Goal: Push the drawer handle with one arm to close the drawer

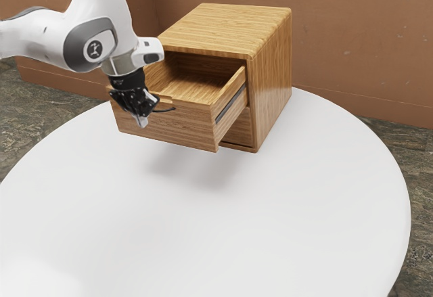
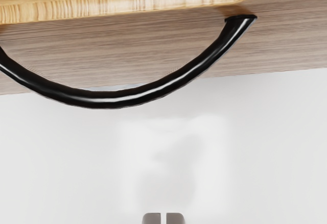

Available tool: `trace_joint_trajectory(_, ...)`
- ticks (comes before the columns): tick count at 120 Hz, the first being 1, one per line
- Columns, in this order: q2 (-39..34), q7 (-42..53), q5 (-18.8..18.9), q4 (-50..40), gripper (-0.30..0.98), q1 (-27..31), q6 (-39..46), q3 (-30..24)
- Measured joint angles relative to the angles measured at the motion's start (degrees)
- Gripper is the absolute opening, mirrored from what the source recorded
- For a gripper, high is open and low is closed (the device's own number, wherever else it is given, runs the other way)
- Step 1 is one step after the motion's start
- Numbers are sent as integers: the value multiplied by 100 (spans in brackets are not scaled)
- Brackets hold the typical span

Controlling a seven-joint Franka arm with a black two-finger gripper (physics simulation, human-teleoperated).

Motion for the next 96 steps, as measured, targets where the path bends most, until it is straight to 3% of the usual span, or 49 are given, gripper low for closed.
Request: trace_joint_trajectory(96,1443,295,-92,1551,-9,3,8,189)
